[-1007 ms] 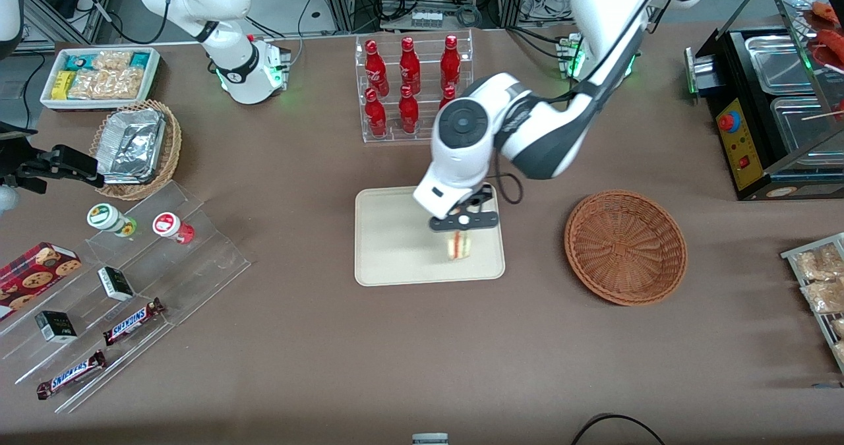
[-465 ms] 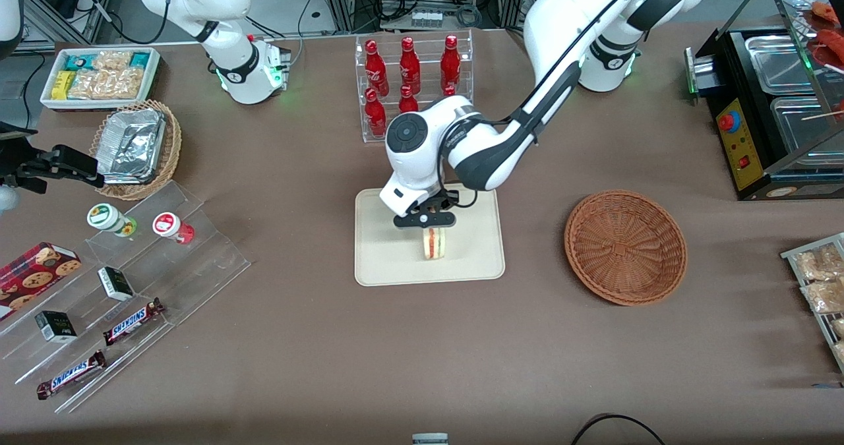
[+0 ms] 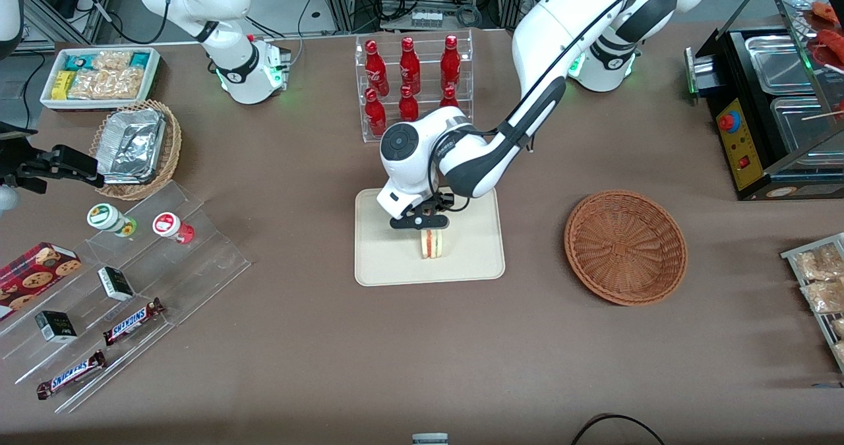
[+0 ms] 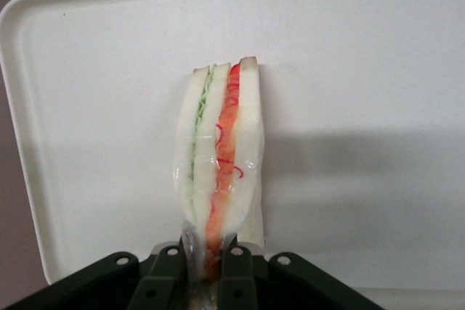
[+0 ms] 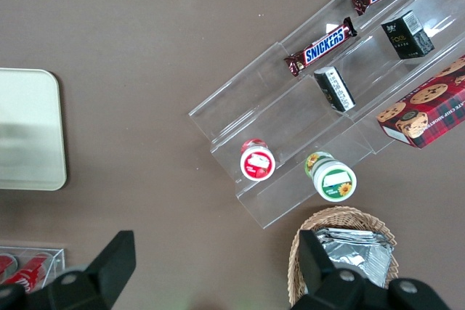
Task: Place sandwich from basket to tray
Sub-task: 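Lower the sandwich onto the tray and open the left gripper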
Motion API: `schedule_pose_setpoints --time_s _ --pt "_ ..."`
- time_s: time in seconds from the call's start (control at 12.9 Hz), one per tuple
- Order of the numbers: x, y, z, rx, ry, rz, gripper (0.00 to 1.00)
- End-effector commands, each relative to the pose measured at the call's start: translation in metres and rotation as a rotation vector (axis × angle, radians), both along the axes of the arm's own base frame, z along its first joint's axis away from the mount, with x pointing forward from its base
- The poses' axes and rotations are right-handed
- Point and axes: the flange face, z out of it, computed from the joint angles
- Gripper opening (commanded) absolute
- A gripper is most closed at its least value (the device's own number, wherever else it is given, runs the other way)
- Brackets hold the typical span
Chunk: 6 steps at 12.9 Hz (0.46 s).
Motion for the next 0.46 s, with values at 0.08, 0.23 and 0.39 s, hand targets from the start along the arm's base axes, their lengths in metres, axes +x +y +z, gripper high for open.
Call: schedule_pose_setpoints --time_s 0.08,0.23,0.39 --pt "-0.002 -0.013 -0.001 0.005 -0.038 -0.001 0.65" --pt "-0.001 -0.013 0.003 0.001 -0.043 0.002 0.99" --pt "0.003 -0.011 0.024 -0.008 -0.065 0.010 0.99"
